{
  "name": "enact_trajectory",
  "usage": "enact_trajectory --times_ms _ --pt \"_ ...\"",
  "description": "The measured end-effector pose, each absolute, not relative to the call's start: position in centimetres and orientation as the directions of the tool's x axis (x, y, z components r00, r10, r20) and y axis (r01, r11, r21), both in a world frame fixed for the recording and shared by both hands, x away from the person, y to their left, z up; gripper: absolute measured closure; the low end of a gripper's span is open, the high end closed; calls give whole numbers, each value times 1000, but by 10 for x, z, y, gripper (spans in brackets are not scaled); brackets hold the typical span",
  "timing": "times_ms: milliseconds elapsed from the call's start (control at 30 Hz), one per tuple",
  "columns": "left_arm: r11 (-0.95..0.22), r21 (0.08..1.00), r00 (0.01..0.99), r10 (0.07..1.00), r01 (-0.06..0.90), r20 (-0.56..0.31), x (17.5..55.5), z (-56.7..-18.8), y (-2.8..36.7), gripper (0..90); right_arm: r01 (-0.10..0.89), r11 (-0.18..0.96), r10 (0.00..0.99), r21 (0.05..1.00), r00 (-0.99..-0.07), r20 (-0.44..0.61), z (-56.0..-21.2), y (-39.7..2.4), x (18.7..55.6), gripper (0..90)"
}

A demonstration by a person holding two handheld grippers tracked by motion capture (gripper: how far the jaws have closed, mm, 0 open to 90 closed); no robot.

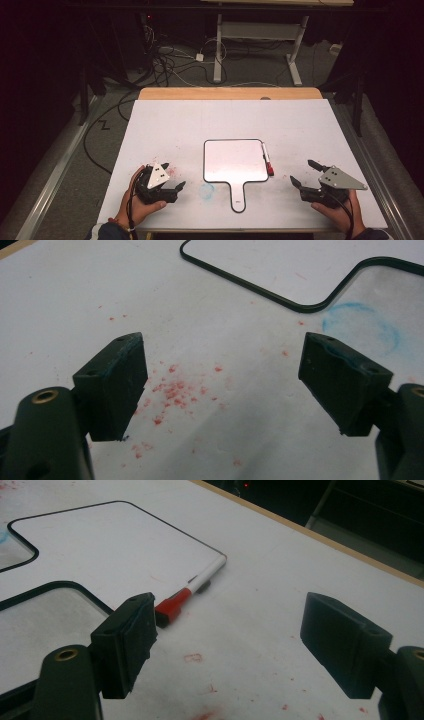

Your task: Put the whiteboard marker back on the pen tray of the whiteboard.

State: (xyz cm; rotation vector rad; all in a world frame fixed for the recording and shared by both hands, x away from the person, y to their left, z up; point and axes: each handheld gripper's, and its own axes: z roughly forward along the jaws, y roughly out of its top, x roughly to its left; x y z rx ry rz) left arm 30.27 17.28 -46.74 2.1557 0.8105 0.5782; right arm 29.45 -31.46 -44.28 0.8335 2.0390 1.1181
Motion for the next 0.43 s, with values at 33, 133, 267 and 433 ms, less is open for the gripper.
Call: enact_trajectory --times_ms 33,133,267,433 --pt "-521 771 696 703 366 146 303 -468 172 168 212 431 777 877 -582 -241 -443 -315 294 228" --pt "-521 769 699 701 369 140 304 -468 172 165 207 433 775 877 -583 -245 -443 -314 294 228" --pt "-521 767 695 705 374 140 305 -469 171 165 213 441 774 872 -583 -249 -444 -312 296 229" --pt "-521 760 687 713 387 139 308 -470 170 165 192 462 762 866 -585 -277 -444 -309 296 228"
